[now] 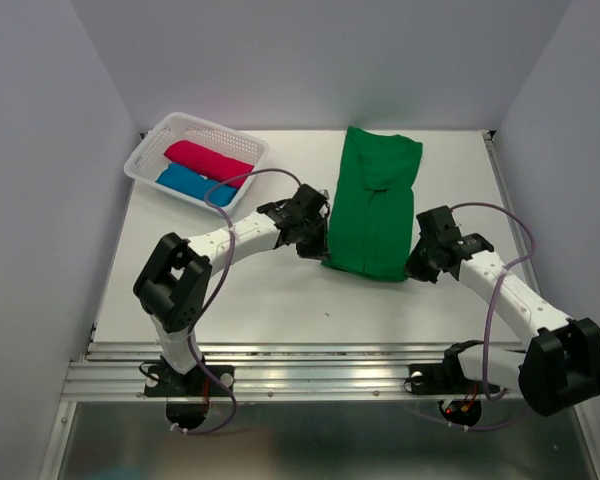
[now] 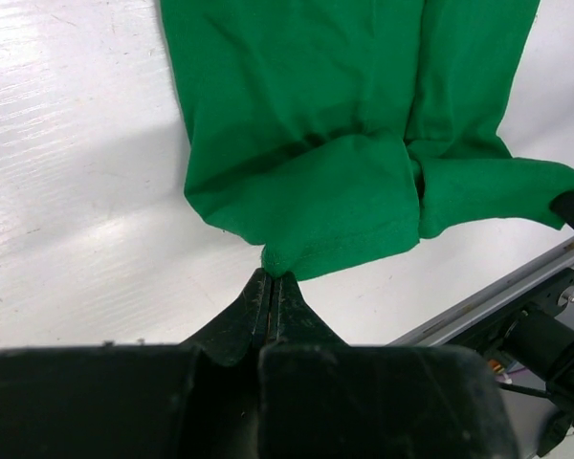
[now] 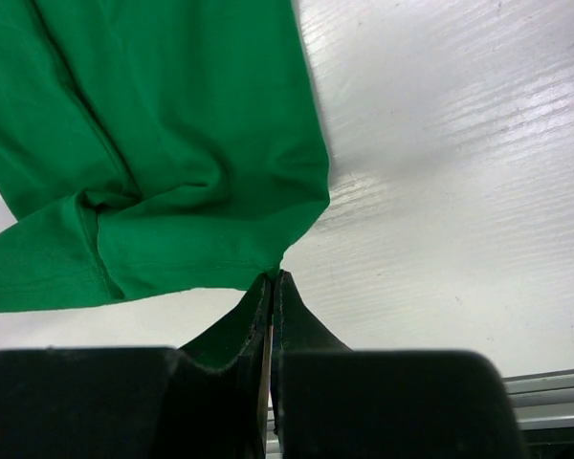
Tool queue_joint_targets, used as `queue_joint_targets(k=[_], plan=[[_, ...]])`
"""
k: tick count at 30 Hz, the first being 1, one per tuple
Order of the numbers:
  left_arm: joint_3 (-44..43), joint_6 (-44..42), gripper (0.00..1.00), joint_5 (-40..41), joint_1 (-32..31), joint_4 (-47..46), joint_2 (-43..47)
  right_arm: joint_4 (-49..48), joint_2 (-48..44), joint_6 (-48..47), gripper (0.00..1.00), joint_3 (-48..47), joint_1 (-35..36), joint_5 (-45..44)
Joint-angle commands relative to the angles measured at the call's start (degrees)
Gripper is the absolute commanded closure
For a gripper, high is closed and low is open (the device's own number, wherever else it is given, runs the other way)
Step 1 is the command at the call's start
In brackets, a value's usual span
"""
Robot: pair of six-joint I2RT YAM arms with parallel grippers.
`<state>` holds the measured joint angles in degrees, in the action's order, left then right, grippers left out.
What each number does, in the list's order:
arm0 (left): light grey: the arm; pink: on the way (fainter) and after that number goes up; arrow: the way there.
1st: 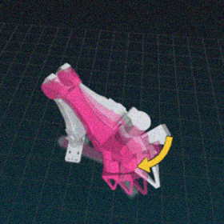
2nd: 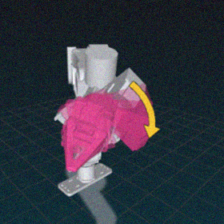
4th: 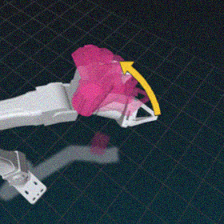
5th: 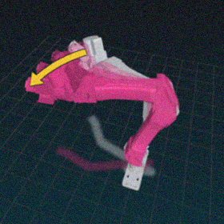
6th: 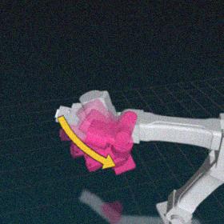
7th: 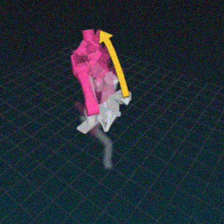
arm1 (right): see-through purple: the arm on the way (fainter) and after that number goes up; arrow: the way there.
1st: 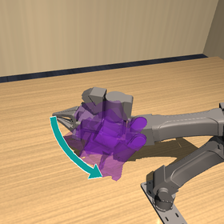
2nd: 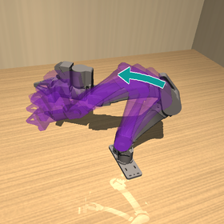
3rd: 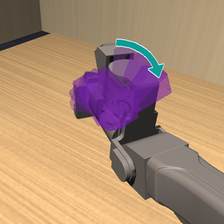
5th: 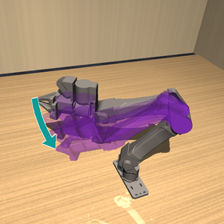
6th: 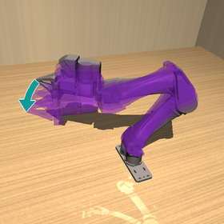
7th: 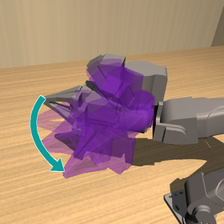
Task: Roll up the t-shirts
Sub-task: Roll the T-shirt to the center of the board.
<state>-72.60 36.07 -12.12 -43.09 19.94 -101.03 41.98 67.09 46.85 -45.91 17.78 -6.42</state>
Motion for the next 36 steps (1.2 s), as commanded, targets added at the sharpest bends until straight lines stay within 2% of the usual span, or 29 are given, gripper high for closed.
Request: queue_joint_targets(k=[1,6,21,36], plan=[[-1.7,-0.1,1.00,-0.4,-0.4,-0.3,0.1,-0.8,0.5,0.9,0.99,-1.5,0.6,-1.8],[-3.6,-0.3,1.00,0.5,-0.4,0.4,-1.9,-1.5,4.6,0.1,0.99,-3.7,0.6,-3.1],[-8.2,-1.4,1.00,3.1,-0.2,1.0,-7.6,-3.7,9.3,-0.5,0.99,-6.0,0.6,-6.0],[-5.9,-0.8,1.00,4.7,0.7,-0.3,-8.2,-5.1,13.2,-1.4,0.99,-7.2,0.6,-8.3]])
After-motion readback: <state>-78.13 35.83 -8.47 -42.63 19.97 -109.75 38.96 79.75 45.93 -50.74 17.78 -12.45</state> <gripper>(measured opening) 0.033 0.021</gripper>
